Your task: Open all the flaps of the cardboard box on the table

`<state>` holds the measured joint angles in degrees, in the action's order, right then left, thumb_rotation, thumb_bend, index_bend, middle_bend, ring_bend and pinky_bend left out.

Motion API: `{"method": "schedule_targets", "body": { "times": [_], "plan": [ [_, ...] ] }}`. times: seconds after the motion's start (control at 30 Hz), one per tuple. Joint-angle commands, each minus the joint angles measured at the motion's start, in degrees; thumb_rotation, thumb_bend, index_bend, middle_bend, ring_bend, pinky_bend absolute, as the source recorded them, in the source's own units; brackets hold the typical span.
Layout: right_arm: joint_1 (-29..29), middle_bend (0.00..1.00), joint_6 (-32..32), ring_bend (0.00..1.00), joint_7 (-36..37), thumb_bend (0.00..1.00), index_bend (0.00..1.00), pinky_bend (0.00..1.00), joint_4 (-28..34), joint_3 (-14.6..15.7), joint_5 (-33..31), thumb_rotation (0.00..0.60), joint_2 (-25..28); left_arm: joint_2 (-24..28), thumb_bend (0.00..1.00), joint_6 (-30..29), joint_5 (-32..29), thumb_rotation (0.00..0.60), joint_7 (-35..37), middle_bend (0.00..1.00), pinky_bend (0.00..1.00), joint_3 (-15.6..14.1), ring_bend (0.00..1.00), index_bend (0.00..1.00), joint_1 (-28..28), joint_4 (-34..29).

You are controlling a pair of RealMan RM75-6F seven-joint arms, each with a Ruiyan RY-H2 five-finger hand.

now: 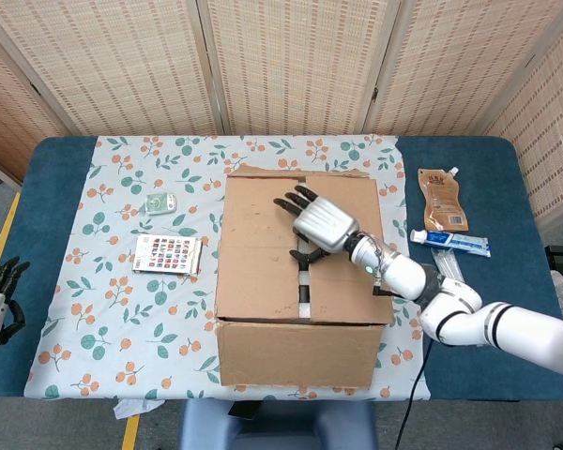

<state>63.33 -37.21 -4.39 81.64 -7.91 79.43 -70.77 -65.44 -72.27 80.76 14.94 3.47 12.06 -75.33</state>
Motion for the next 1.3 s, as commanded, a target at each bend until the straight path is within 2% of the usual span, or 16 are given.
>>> {"method": "schedule_targets", "body": {
  "times": [0.03, 0.27, 0.5, 0.77, 0.87, 0.97, 1.13, 1.23, 1.3],
  "plan": [
    [-1.2, 0.07, -2.1, 0.00, -1.0, 0.48, 0.73, 0.00, 2.1, -0.6, -0.5, 0.242, 1.8, 0.0, 0.96, -0.8, 0.0, 0.600, -0.6, 0.03, 0.00, 0.0, 0.02, 0.00, -0.4, -0.6],
    [-4.2, 0.07, -6.8, 0.01, -6.6, 0.48, 0.73, 0.00, 9.8, -1.7, -2.6, 0.239, 8.5, 0.1, 0.96, -1.6, 0.0, 0.600, -1.8, 0.03, 0.00, 0.0, 0.02, 0.00, -0.8, -1.4],
    [-11.4, 0.07, -16.9, 0.02, -11.5, 0.48, 0.73, 0.00, 19.4, -1.6, -2.3, 0.236, 16.7, 0.8, 0.94, -2.3, -1.3, 0.600, -4.0, 0.04, 0.00, 0.6, 0.03, 0.00, -1.3, -3.8],
    [-19.8, 0.07, -24.8, 0.01, -13.3, 0.48, 0.73, 0.00, 25.8, 0.6, -0.4, 0.233, 24.2, 1.0, 0.94, -2.2, -0.7, 0.600, -5.3, 0.05, 0.00, 0.4, 0.03, 0.00, -1.0, -4.7],
    [-24.4, 0.07, -29.6, 0.02, -12.7, 0.48, 0.73, 0.00, 27.6, 1.9, 2.0, 0.235, 26.6, 0.8, 0.94, -2.3, -0.8, 0.600, -5.8, 0.05, 0.00, 0.5, 0.03, 0.00, -1.0, -4.8],
    [-28.2, 0.07, -33.1, 0.02, -10.7, 0.48, 0.73, 0.00, 27.5, 3.3, 4.0, 0.235, 27.3, 0.6, 0.94, -2.1, -0.9, 0.600, -6.5, 0.05, 0.00, 0.5, 0.03, 0.00, -0.9, -4.8],
    [-33.9, 0.06, -37.6, 0.02, -4.7, 0.48, 0.72, 0.00, 23.6, 5.5, 6.9, 0.231, 26.0, 0.2, 0.94, -2.8, -0.3, 0.600, -5.4, 0.05, 0.00, 0.9, 0.03, 0.01, -0.7, -4.3],
    [-36.4, 0.03, -39.3, 0.02, -1.4, 0.48, 0.63, 0.00, 19.4, 6.3, 7.3, 0.228, 23.6, 0.5, 0.93, -4.3, 1.3, 0.600, -2.2, 0.05, 0.00, 1.5, 0.01, 0.05, -0.3, -4.2],
    [-38.0, 0.00, -40.0, 0.01, -0.8, 0.48, 0.57, 0.00, 16.4, 6.5, 6.3, 0.254, 21.2, 1.3, 0.92, -5.4, 4.1, 0.600, -1.2, 0.05, 0.00, 1.8, 0.00, 0.13, 0.7, -4.4]
  ]
}}
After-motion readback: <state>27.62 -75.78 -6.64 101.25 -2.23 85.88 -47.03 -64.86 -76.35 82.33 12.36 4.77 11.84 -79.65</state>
